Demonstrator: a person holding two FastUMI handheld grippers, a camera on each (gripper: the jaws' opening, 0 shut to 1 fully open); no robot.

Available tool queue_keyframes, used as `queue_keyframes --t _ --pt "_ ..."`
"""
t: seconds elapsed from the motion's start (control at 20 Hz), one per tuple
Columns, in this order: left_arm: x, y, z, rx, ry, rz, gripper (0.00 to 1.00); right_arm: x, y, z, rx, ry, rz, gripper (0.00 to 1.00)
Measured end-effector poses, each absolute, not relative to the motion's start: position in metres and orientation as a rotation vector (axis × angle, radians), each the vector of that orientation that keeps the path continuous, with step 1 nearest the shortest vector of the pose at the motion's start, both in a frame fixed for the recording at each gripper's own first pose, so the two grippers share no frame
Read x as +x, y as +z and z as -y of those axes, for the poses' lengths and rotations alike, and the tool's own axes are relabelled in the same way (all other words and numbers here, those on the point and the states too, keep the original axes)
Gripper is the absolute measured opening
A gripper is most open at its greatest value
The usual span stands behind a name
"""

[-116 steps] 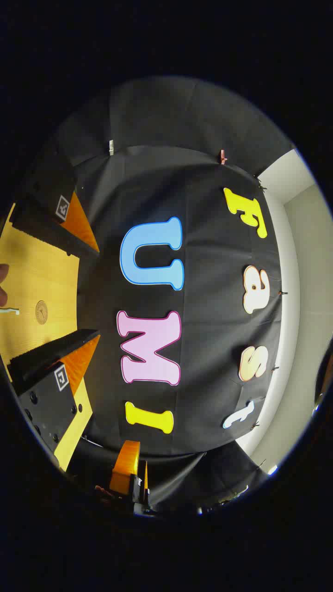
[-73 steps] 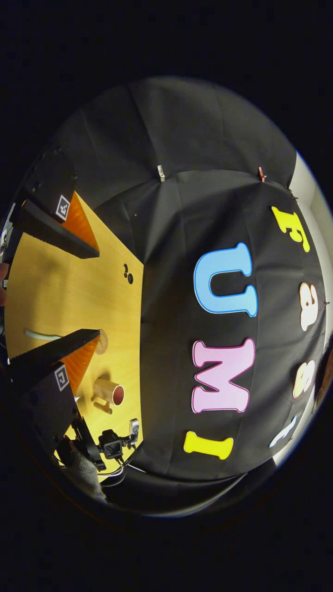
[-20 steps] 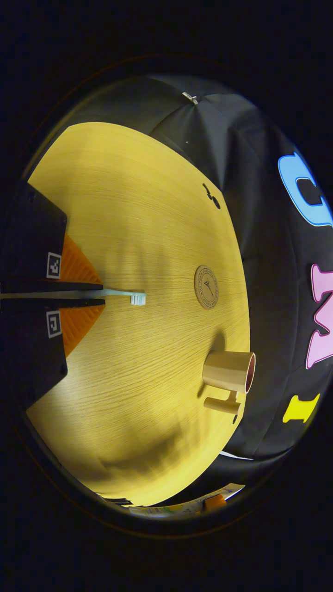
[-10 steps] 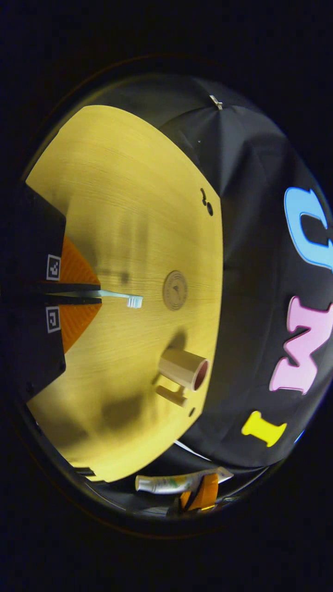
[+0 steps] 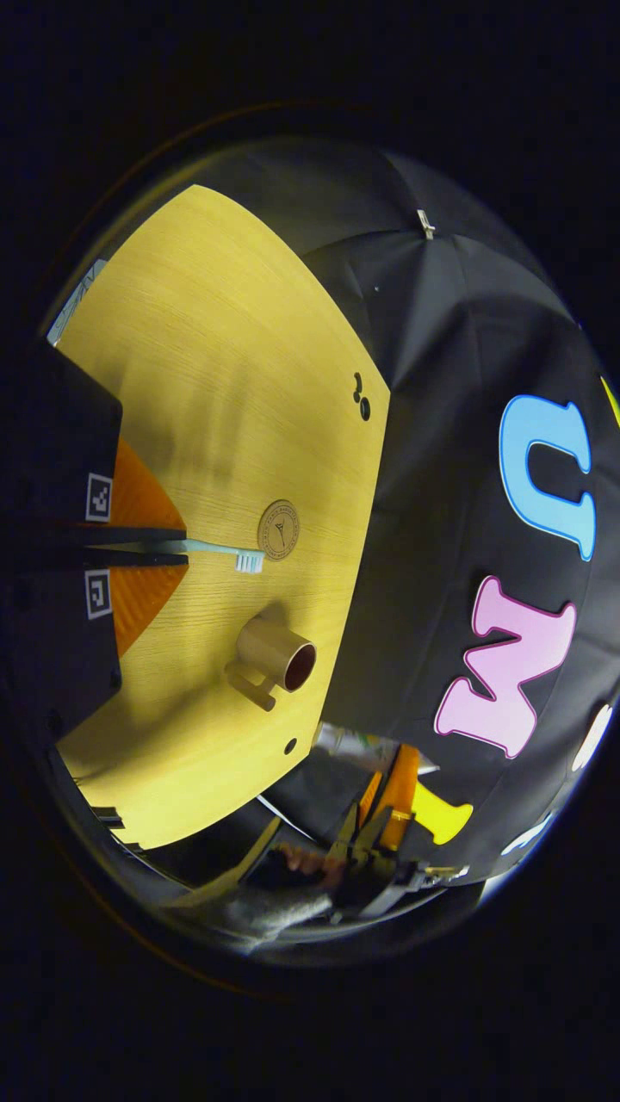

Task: Put the toothbrush and toothpaste on the desktop into the cup, then pick up the cup and place it on the coaster on the desktop.

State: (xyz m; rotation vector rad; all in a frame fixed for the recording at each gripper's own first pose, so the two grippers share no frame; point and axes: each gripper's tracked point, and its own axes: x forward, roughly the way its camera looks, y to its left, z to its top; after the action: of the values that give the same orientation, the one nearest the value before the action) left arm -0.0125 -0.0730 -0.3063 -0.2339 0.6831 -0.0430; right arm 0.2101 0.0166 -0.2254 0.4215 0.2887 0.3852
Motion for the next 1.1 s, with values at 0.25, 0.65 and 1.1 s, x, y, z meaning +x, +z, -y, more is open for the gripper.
queue_keyframes --t 0.25,0.65,1.1 --pt "-0.033 -0.301 0.075 -0.243 -0.018 -0.669 0.06 0.245 -0.282 -0.032 0.330 0.375 -0.329 0.13" --pt "-0.040 -0.311 0.065 -0.259 0.026 -0.669 0.06 0.235 -0.353 -0.043 0.226 0.356 -0.439 0.13" --pt "0.002 -0.278 0.066 -0.260 0.007 -0.564 0.06 0.211 -0.383 -0.042 0.248 0.349 -0.512 0.15"
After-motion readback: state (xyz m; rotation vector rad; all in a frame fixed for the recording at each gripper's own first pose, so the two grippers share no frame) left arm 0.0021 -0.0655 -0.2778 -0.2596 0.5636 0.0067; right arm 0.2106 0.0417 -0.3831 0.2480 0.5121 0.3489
